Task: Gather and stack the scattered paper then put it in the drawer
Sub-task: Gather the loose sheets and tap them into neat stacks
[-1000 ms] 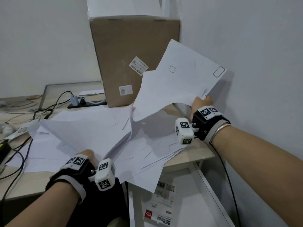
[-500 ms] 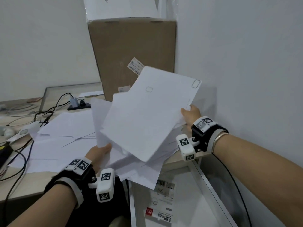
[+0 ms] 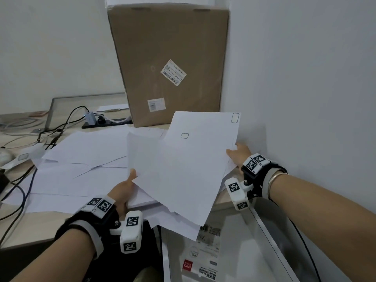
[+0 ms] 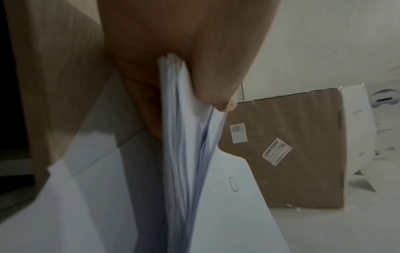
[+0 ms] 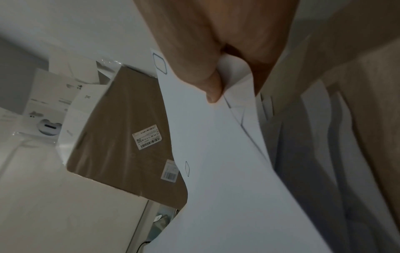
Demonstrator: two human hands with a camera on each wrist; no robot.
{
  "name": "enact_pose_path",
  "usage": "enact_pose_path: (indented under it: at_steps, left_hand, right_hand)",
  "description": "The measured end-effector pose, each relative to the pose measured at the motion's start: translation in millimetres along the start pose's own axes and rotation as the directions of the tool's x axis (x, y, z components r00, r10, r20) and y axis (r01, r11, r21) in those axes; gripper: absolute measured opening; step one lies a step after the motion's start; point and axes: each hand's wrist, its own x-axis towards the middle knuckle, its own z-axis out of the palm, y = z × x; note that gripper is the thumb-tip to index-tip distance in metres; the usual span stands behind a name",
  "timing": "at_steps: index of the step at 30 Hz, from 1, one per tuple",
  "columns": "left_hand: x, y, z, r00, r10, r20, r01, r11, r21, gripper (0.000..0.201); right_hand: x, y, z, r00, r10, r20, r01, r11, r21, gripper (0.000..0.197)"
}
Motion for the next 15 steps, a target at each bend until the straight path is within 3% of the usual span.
enact_pose_path:
  at_steps: [4, 10, 12, 15]
  left_hand:
    - [1, 2, -7, 0.996, -0.061, 0.064, 0.058, 0.997, 0.054, 0.077]
    - [3, -1, -19, 0.991, -0.057, 0.122, 0.055, 0.998, 0.02, 0.064]
    - [3, 0, -21, 0.988, -0.062, 0.144, 0.064, 0.998, -0.01, 0.064]
    - [3, 3, -22, 0.985, -0.074, 0.156, 0.081, 0.996, -0.041, 0.06]
  right_hand:
    - [-3, 3, 12, 0.997, 0.047, 0.055, -0.045, 0.998, -0.036, 0.03]
    - [24, 37, 17, 0.967, 0.162, 0.196, -0.166, 0.986, 0.005, 0.038]
    - [22, 35, 12, 0.963, 0.176, 0.203, -0.188, 0.982, 0.038, 0.036]
    - [13, 25, 4, 0.977, 0.153, 0.149, -0.154, 0.988, -0.005, 0.051]
